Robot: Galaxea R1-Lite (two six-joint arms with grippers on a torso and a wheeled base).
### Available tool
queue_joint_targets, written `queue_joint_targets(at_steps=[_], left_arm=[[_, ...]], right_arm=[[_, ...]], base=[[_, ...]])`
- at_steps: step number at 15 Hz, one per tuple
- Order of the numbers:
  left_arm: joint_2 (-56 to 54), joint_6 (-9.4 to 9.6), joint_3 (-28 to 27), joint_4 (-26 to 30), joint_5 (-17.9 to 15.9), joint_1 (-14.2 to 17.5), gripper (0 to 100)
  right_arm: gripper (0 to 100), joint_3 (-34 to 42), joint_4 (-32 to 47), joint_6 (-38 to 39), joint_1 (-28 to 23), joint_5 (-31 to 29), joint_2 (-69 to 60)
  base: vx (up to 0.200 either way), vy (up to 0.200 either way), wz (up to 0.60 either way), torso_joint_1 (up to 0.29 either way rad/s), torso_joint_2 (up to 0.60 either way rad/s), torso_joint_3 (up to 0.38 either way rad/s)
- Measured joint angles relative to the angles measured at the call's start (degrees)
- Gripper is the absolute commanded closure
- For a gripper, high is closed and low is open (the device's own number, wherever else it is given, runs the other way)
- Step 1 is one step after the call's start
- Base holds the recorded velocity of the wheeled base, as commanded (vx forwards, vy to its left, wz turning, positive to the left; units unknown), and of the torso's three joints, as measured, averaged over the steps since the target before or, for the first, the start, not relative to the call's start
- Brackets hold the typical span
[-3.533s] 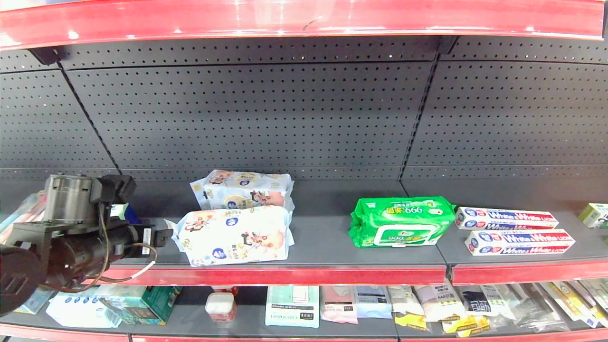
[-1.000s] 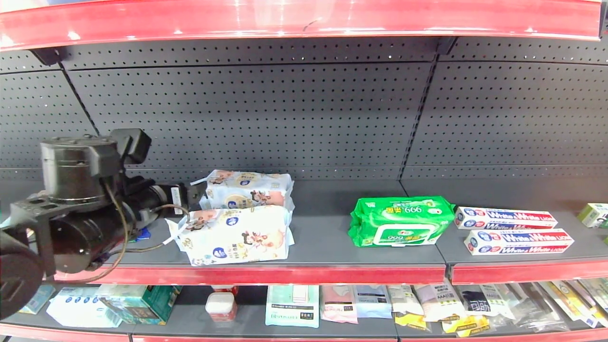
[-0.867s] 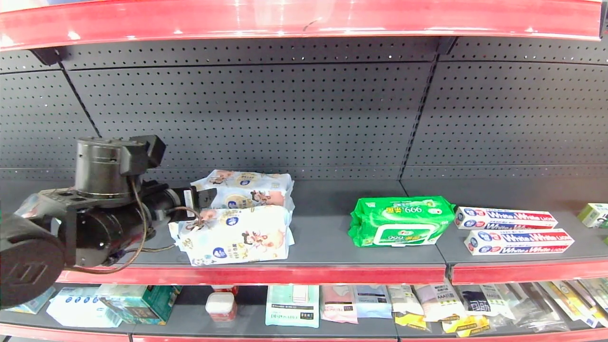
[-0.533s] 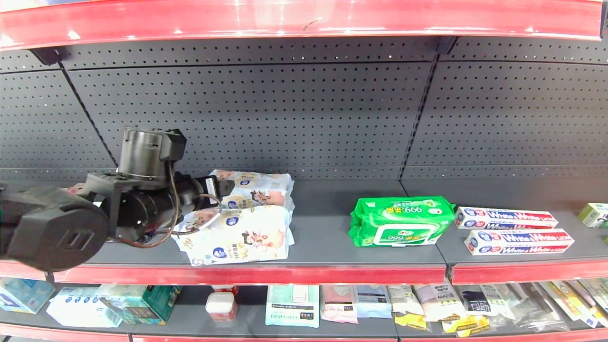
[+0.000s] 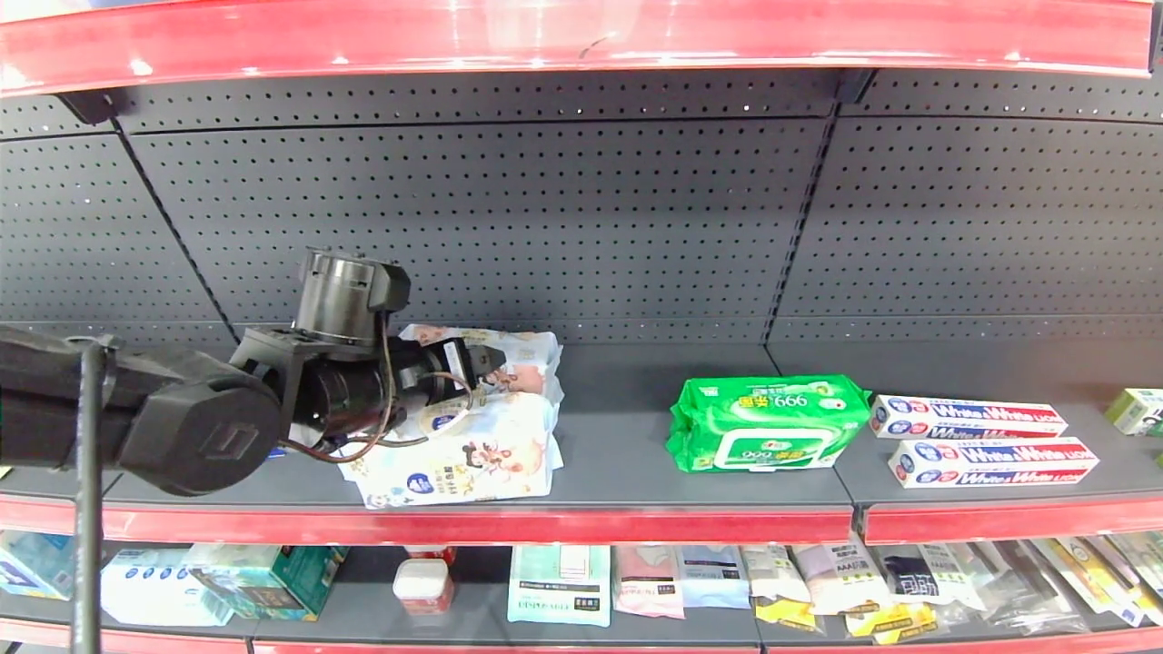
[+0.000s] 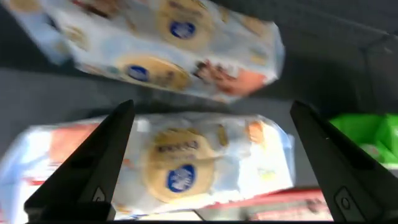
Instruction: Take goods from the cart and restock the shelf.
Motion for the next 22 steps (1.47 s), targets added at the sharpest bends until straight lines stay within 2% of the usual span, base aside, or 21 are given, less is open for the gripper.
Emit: queue_joint_targets(at_steps=[2, 7, 10, 15, 19, 22], left_arm=[[0.5, 0.01, -0.3, 0.0, -4.8, 0.8, 0], [2.4, -0.02, -4.1, 0.0, -14.2, 2.4, 0], [3.0, -0.1, -4.5, 0.0, -21.8, 3.3, 0], [5.8, 0.17, -6.2, 0.1, -27.1, 5.5, 0], [7.5, 0.22, -7.6, 0.8, -31.3, 5.9, 0], [7.9, 0.26, -7.7, 2.0, -32.7, 5.9, 0]], right_arm=[[0, 0.0, 0.0, 0.0, 0.0, 0.0, 0.0], [0, 0.0, 0.0, 0.0, 0.0, 0.0, 0.0], [0, 0.0, 0.0, 0.0, 0.0, 0.0, 0.0], [0, 0.0, 0.0, 0.0, 0.0, 0.0, 0.0], [0, 0.0, 0.0, 0.0, 0.0, 0.0, 0.0], [0, 0.0, 0.0, 0.0, 0.0, 0.0, 0.0]], base=[[0.0, 0.0, 0.0, 0.0, 0.0, 0.0], [0.0, 0.0, 0.0, 0.0, 0.0, 0.0], [0.0, 0.0, 0.0, 0.0, 0.0, 0.0], [0.0, 0.0, 0.0, 0.0, 0.0, 0.0], [0.0, 0.0, 0.0, 0.0, 0.0, 0.0], [0.0, 0.0, 0.0, 0.0, 0.0, 0.0]])
